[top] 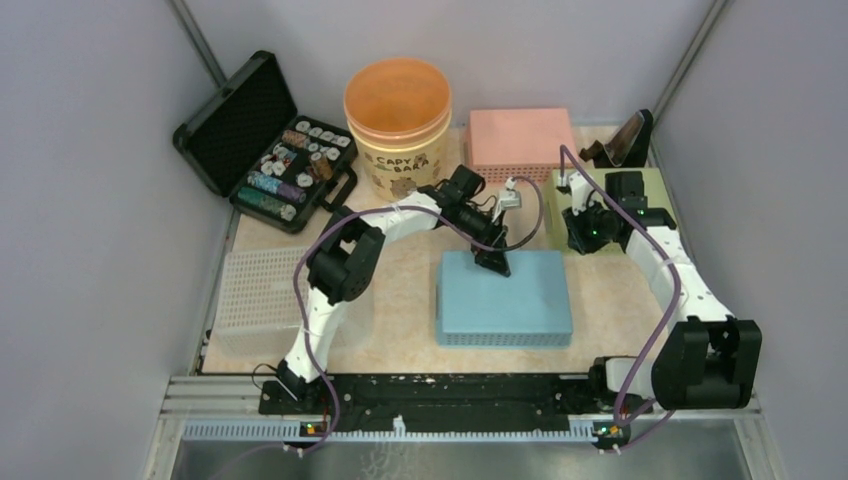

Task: Turn the large container upside down
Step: Move the container to the center of the board.

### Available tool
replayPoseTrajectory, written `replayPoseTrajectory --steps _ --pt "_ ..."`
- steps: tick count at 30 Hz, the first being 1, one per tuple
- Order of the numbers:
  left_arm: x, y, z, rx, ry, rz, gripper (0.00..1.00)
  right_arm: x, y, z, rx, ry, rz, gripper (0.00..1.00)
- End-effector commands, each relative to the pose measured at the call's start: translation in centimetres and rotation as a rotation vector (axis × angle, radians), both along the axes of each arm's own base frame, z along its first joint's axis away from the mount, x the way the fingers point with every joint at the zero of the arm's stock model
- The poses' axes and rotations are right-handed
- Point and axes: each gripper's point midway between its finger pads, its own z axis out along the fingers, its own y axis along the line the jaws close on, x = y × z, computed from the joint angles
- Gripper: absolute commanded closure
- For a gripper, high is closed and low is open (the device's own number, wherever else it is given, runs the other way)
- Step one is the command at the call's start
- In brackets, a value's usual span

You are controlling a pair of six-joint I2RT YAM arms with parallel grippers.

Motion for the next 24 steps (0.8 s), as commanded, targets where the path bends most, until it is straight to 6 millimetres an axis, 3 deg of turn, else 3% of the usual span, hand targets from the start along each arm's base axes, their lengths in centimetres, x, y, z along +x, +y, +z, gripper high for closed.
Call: replayPoseTrajectory --steps 1,5,7,10,14,16,19,24 --pt "-1.4 -0.4 0.7 -0.009 0.0 -0.022 0.04 -0.5 0.3 1.3 0.021 -0.021 0.006 0.8" --pt "-1.3 -1.2 1.3 -0.01 0.007 0.022 0.01 -1.0 0.7 2.0 0.042 -0.034 0.018 0.8" --pt "-0.7 -1.5 2.6 -0.023 0.013 0.054 0.01 -1.3 1.0 2.7 0.059 -0.044 0.023 0.8" --pt "0.9 -0.8 6.6 -0.077 -0.037 0.106 0.01 -1.8 1.0 3.5 0.063 -0.057 0.027 0.8" --pt "2.6 1.9 13.4 -0.17 -0.151 0.148 0.01 -2.4 1.0 4.4 0.054 -0.086 0.038 0.77" --pt "2.6 3.9 14.8 -0.155 -0.21 0.159 0.01 -2.6 1.1 4.7 0.058 -0.096 0.041 0.76" --pt "1.8 7.3 13.5 -0.069 -0.294 0.152 0.01 -3.0 1.4 5.3 0.073 -0.112 0.052 0.73" --pt "-0.4 13.3 8.6 0.126 -0.395 0.104 0.01 -3.7 2.1 6.7 0.11 -0.143 0.073 0.58"
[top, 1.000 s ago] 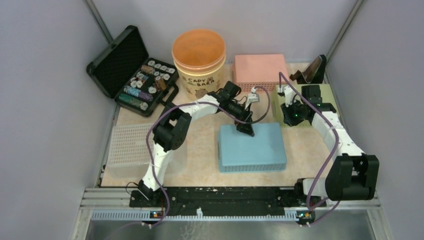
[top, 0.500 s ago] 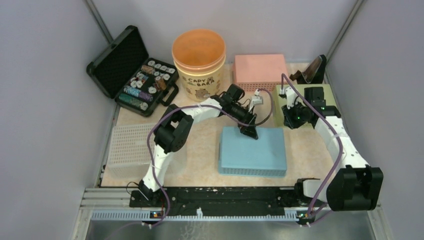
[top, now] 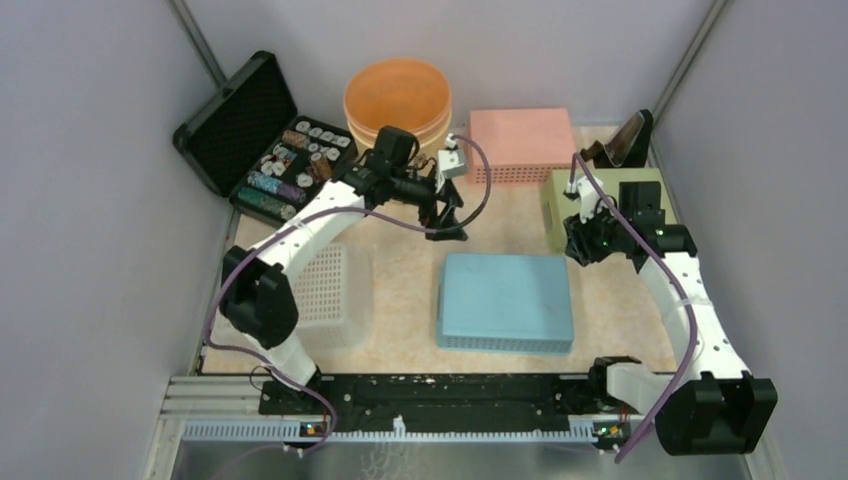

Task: Turn the large container upside down
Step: Move the container to the center of the board.

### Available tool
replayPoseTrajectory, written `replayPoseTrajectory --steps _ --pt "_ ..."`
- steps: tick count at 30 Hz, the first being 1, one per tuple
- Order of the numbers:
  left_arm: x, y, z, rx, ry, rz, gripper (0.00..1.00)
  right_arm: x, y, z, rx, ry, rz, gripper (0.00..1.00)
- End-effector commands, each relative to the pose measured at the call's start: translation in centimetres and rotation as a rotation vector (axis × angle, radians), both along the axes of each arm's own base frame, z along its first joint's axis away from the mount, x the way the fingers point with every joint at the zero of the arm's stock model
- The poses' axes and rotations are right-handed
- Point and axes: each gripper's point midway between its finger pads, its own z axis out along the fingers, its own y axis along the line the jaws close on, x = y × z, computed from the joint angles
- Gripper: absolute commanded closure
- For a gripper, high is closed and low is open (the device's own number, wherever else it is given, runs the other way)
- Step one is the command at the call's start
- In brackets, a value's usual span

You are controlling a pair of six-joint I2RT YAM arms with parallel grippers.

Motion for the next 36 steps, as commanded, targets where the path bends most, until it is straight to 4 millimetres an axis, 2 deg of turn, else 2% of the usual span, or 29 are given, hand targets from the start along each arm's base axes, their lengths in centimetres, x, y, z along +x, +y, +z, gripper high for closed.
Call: replayPoseTrajectory --steps 1,4,8,14,18,24,27,32,36 --pt "-3.3 5.4 -7.2 0.266 -0.029 -0.05 0.01 -0.4 1.0 3.0 0.056 -0.071 0.035 0.52" --pt "-4.1 7.2 -9.6 0.322 -0.062 -0.048 0.02 -1.0 1.7 3.9 0.091 -0.067 0.056 0.39" --pt "-4.6 7.5 -12.5 0.343 -0.079 -0.032 0.03 -1.4 2.4 5.5 0.134 -0.083 0.059 0.36" --pt "-4.8 6.1 -15.2 0.355 -0.044 -0.055 0.04 -2.6 2.7 7.1 0.156 -0.115 0.065 0.35" --pt "-6.0 4.5 -16.2 0.34 -0.026 -0.091 0.04 -3.3 2.1 7.5 0.125 -0.128 0.054 0.34" --pt "-9.0 2.8 -18.0 0.37 0.035 -0.161 0.01 -4.4 -0.6 8.1 -0.025 -0.135 -0.005 0.34" --pt "-9.5 1.7 -17.8 0.36 0.049 -0.157 0.01 -5.8 -2.3 7.1 -0.134 -0.08 -0.006 0.33" --pt "-9.0 -0.3 -16.5 0.329 0.076 -0.119 0.01 -8.3 -5.6 2.5 -0.307 0.1 -0.045 0.32" --pt "-9.0 -1.9 -16.1 0.314 0.095 -0.103 0.01 -10.1 -5.9 -0.4 -0.325 0.211 -0.04 0.31"
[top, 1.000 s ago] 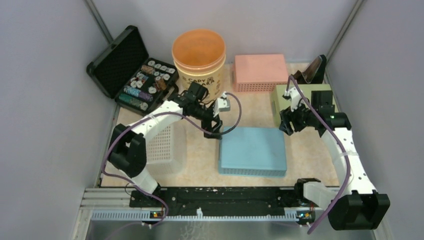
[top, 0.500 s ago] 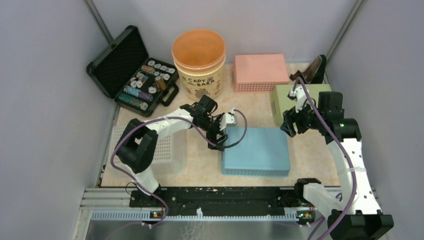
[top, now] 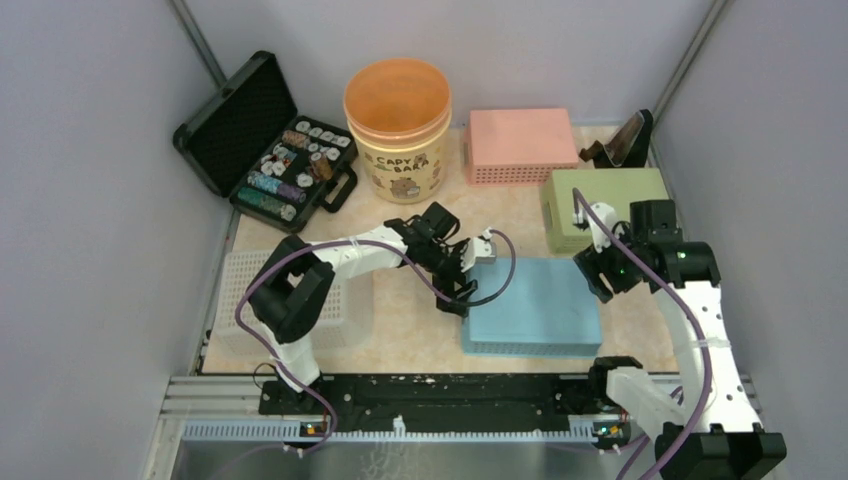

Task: Turn the large container upside down
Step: Move the container to the center of the board.

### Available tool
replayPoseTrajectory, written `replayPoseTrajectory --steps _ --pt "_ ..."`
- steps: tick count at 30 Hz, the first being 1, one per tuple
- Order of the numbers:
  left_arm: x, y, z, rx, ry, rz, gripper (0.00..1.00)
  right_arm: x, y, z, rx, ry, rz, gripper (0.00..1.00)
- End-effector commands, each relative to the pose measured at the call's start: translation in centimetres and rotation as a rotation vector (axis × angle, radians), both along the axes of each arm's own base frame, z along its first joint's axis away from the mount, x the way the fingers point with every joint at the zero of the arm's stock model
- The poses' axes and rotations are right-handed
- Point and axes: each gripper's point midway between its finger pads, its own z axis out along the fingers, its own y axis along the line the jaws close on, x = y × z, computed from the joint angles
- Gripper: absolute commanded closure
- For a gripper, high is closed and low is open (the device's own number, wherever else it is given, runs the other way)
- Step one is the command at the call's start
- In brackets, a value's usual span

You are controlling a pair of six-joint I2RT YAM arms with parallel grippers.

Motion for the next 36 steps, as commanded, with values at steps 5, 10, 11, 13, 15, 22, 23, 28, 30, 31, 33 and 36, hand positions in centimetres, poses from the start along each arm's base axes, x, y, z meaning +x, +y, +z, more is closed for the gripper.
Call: replayPoseTrajectory --steps 5,10,11,13,15,22,23,28,30,31,33,36 --pt "0.7 -4.3 1.9 -0.066 0.003 0.049 0.01 -3.9 -1.5 -4.8 -0.031 0.218 -0.016 0.3" --pt "0.6 -5.8 1.5 -0.058 0.003 0.06 0.01 -3.5 -2.2 -6.1 0.03 0.241 -0.029 0.31" --pt "0.6 -6.2 1.3 -0.055 0.004 0.062 0.01 -3.3 -2.7 -6.3 0.027 0.236 -0.042 0.31" --pt "0.6 -6.8 0.9 -0.048 0.013 0.065 0.01 -3.0 -3.6 -6.7 0.021 0.239 -0.06 0.31" --pt "0.9 -7.4 0.7 -0.046 0.015 0.074 0.01 -3.1 -4.4 -7.3 0.036 0.255 -0.074 0.31" --pt "1.9 -9.3 -0.4 -0.039 0.028 0.108 0.01 -2.7 -7.4 -8.2 0.149 0.274 -0.139 0.33" --pt "2.0 -9.7 -0.5 -0.041 0.034 0.111 0.01 -2.6 -7.7 -8.3 0.159 0.277 -0.139 0.33" --pt "2.6 -11.6 -0.4 -0.056 0.059 0.118 0.01 -1.9 -8.6 -8.8 0.169 0.266 -0.156 0.35" --pt "2.8 -12.4 -0.3 -0.065 0.065 0.12 0.01 -1.5 -9.3 -8.7 0.157 0.248 -0.176 0.35" --pt "2.9 -12.8 -0.2 -0.07 0.068 0.119 0.01 -1.2 -9.7 -8.7 0.151 0.238 -0.19 0.35" --pt "3.0 -13.7 0.0 -0.083 0.073 0.113 0.01 -0.6 -10.8 -8.4 0.139 0.215 -0.224 0.35" --pt "2.8 -14.8 -0.1 -0.09 0.083 0.104 0.01 -0.1 -12.5 -8.0 0.137 0.201 -0.282 0.35"
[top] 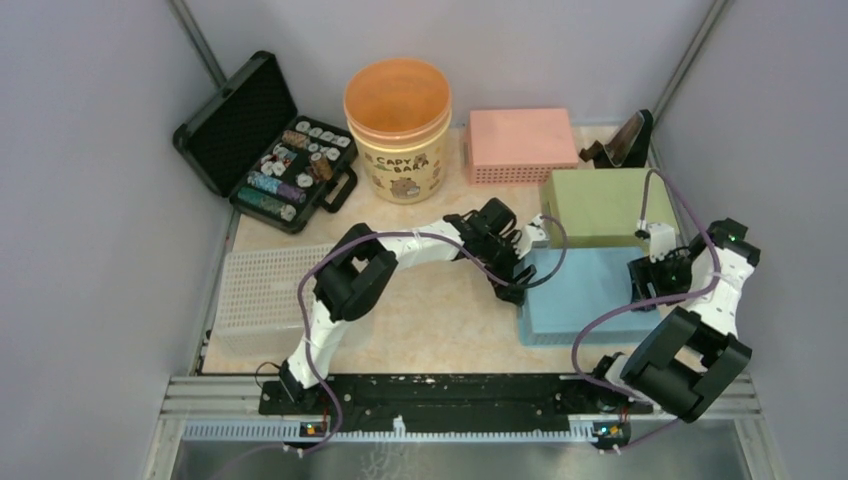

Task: Turn the large container upside down
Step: Move the container to the center of the board.

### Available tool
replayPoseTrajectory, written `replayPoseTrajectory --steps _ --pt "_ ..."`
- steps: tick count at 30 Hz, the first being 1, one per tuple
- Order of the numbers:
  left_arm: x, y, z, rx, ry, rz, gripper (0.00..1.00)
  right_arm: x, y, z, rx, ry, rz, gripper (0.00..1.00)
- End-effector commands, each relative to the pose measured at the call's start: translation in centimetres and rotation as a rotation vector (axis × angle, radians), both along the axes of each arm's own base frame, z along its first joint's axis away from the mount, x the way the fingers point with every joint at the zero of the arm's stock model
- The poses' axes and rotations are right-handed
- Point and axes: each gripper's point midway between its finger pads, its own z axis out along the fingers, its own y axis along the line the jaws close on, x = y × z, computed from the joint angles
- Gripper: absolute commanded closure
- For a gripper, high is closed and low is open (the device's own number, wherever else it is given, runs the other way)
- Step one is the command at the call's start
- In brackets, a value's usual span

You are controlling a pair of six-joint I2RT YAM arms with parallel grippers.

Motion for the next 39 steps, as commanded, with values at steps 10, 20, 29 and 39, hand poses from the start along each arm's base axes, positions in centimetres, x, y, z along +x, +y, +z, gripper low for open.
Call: replayPoseTrajectory --steps 10,20,29,39 --pt "0.0 -6.7 1.4 -0.095 -0.024 -0.045 0.01 2.5 -5.0 1.7 -0.013 -0.091 -0.095 0.36" --pt "0.2 -9.2 1.2 -0.114 -0.033 -0.053 0.01 2.9 -7.1 2.7 -0.122 -0.132 -0.145 0.36" --pt "-0.3 -10.6 0.9 -0.121 -0.029 -0.065 0.01 2.5 -8.4 3.0 -0.146 -0.139 -0.181 0.36" --pt "-0.4 -10.9 0.9 -0.121 -0.021 -0.057 0.01 3.0 -8.9 3.1 -0.138 -0.148 -0.187 0.36"
